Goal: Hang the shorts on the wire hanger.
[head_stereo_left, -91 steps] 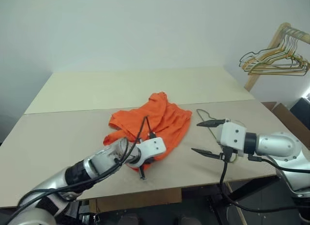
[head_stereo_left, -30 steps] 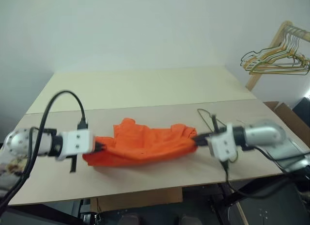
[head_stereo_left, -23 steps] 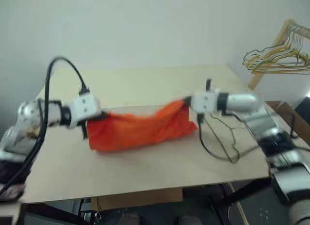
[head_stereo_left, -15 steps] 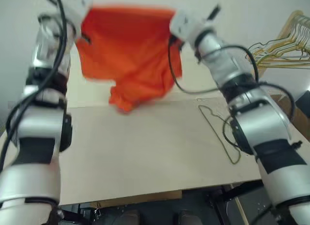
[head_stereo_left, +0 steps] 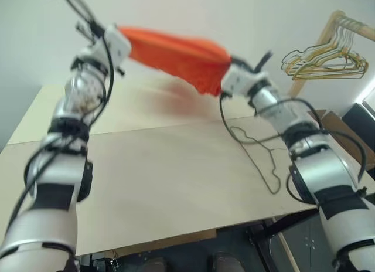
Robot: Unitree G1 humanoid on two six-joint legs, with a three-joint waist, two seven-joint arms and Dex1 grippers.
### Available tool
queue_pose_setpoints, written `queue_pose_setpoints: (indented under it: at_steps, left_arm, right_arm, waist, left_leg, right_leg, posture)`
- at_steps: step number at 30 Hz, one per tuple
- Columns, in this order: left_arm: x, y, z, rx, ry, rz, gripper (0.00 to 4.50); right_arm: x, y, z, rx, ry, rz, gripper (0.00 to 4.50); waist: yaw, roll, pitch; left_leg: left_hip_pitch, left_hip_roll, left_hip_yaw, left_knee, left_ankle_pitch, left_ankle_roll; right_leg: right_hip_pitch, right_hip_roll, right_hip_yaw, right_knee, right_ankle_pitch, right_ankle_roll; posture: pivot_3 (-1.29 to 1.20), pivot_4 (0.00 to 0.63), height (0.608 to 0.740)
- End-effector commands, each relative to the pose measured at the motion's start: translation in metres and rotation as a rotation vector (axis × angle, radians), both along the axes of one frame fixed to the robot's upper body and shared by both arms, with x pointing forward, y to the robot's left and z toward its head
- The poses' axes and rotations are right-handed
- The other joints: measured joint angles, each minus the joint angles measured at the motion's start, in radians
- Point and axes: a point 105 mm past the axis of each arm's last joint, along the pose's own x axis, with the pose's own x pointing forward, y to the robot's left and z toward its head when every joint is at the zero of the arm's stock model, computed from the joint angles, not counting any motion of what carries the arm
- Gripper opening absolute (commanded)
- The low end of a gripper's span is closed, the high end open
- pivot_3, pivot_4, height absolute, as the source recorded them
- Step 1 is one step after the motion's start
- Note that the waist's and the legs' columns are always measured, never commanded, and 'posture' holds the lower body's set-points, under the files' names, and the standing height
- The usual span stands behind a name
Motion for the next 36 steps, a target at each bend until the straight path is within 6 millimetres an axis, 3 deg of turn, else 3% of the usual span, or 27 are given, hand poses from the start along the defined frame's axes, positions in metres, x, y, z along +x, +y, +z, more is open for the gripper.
queue_pose_setpoints:
  at_steps: [1,3,6,10,13,19,23,32,36]
  left_arm:
    - [-0.041,-0.001,-0.018,0.012,0.042,-0.136,0.0]
    - [-0.066,0.0,-0.048,0.041,0.142,-0.165,0.0]
    - [-0.095,0.007,-0.07,0.083,0.272,-0.185,0.0]
    - [-0.125,0.017,-0.091,0.222,0.47,-0.233,0.0]
    - [-0.153,0.023,-0.112,0.368,0.651,-0.292,0.0]
    - [-0.198,0.026,-0.147,0.589,0.908,-0.385,0.0]
    - [-0.224,0.011,-0.158,0.61,1.009,-0.48,0.0]
    - [-0.274,-0.018,-0.173,0.586,1.151,-0.607,0.0]
    - [-0.279,-0.019,-0.177,0.591,1.175,-0.596,0.0]
  right_arm:
    - [-0.02,0.006,-0.023,-0.138,0.035,0.154,0.03]
    - [-0.033,0.009,-0.052,-0.214,0.101,0.23,0.03]
    - [-0.051,0.012,-0.081,-0.279,0.177,0.328,0.03]
    - [-0.069,0.017,-0.104,-0.34,0.236,0.417,0.03]
    - [-0.085,0.019,-0.125,-0.414,0.279,0.487,0.03]
    - [-0.112,0.014,-0.157,-0.528,0.357,0.561,0.03]
    - [-0.121,0.005,-0.167,-0.575,0.368,0.552,0.03]
    - [-0.136,-0.012,-0.165,-0.616,0.349,0.542,0.03]
    - [-0.144,-0.015,-0.17,-0.626,0.368,0.55,0.03]
  waist:
    - [-0.017,0.0,0.0]
    - [-0.025,0.0,0.0]
    - [-0.022,0.0,0.0]
    - [-0.002,0.0,0.0]
    - [0.015,0.0,0.0]
    - [0.054,-0.001,-0.001]
    - [0.061,-0.001,-0.001]
    - [0.043,-0.002,-0.002]
    - [0.033,-0.003,-0.002]
  left_leg:
    - [0.002,0.001,0.0,-0.001,0.0,0.0]
    - [0.004,0.002,-0.003,-0.001,0.0,0.0]
    - [0.006,0.003,-0.002,-0.001,0.0,0.0]
    - [0.011,0.003,-0.001,0.004,0.0,0.001]
    - [0.023,0.004,0.005,0.004,-0.001,0.004]
    - [0.023,0.004,0.011,0.004,-0.002,0.008]
    - [0.023,0.004,0.013,0.005,-0.003,0.008]
    - [0.024,0.005,0.014,0.005,-0.003,0.009]
    - [0.025,0.005,0.013,0.005,-0.006,0.015]
  right_leg:
    - [0.0,0.0,0.002,0.001,0.0,0.0]
    - [-0.002,0.001,0.007,0.004,-0.001,-0.001]
    - [-0.002,0.001,0.012,0.008,-0.001,-0.001]
    - [0.001,0.001,0.014,0.01,-0.001,-0.003]
    - [0.007,0.0,0.022,0.014,-0.001,-0.003]
    - [0.005,-0.002,0.026,0.018,0.0,-0.004]
    - [0.005,-0.002,0.027,0.019,0.0,-0.004]
    - [0.004,-0.001,0.029,0.019,-0.001,-0.004]
    - [0.005,-0.001,0.029,0.02,-0.001,-0.004]
  posture:
    - [0.11,0.0,0.74]
    - [0.12,0.0,0.74]
    - [0.13,0.0,0.74]
    - [0.14,0.0,0.74]
    - [0.14,0.0,0.74]
    - [0.13,0.0,0.74]
    - [0.11,0.0,0.74]
    - [0.06,0.0,0.74]
    - [0.05,0.0,0.74]
